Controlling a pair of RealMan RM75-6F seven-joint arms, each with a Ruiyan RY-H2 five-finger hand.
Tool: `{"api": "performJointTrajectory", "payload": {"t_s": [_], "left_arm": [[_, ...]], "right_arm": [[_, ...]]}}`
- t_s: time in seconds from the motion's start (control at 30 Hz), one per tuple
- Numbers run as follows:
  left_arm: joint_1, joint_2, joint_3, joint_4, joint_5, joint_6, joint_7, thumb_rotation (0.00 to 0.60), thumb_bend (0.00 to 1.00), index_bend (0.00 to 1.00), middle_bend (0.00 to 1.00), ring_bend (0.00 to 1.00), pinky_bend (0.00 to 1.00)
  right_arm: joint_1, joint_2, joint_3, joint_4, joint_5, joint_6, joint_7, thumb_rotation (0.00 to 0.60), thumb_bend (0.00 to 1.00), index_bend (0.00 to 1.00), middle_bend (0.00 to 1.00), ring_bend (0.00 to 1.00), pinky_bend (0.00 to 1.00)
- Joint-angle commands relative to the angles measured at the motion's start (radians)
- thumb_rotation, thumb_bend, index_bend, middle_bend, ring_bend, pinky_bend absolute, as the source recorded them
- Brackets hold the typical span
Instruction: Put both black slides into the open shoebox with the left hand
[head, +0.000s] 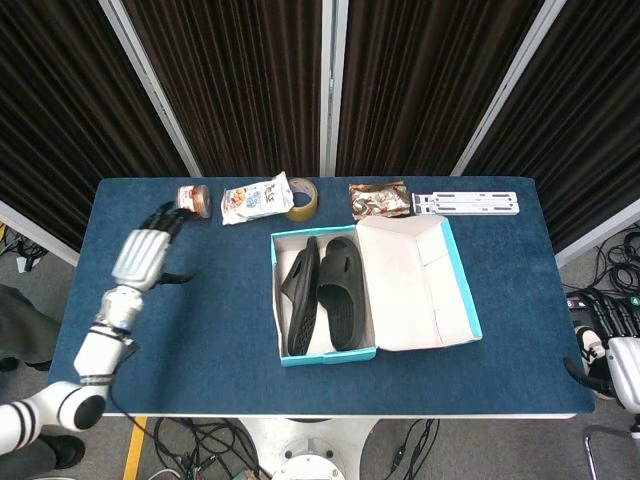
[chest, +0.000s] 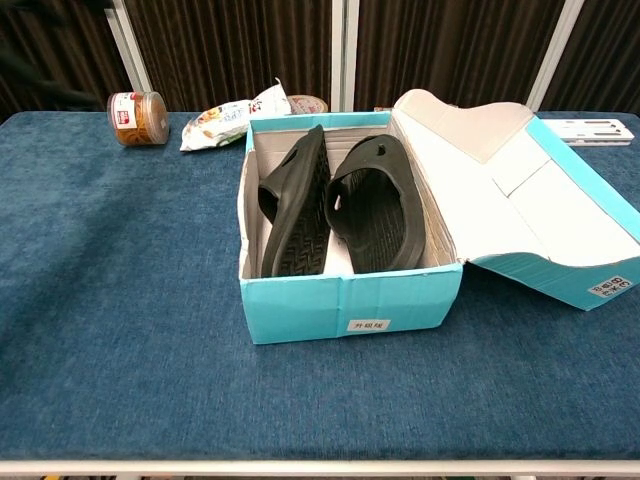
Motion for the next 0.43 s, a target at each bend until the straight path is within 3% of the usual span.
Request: {"api": "performJointTrajectory", "payload": {"t_s": [0.03, 0.27, 0.43], "left_arm": [[0.145, 0.063, 0.073, 0.014, -0.002, 0.122, 0.013, 0.600, 0.15, 0.18, 0.14, 0.00, 0.16], [0.341, 0.085, 0.156, -0.041, 0.037, 0.320, 0.030, 0.600, 0.15, 0.18, 0.14, 0.00, 0.16], [0.424, 0.067, 0.195, -0.072, 0.101, 0.412, 0.065, 0.600, 0.14, 0.18, 0.14, 0.00, 0.16]], "right_arm": [[0.005, -0.019, -0.001, 0.021, -0.005, -0.003, 0.015, 0.600, 0.15, 0.00, 0.00, 0.00, 0.00], [0.001, -0.055, -0.013, 0.028, -0.054, 0.028, -0.002, 0.600, 0.15, 0.00, 0.00, 0.00, 0.00], [-0.003, -0.071, -0.028, 0.026, -0.072, 0.030, 0.009, 0.600, 0.15, 0.00, 0.00, 0.00, 0.00]]}}
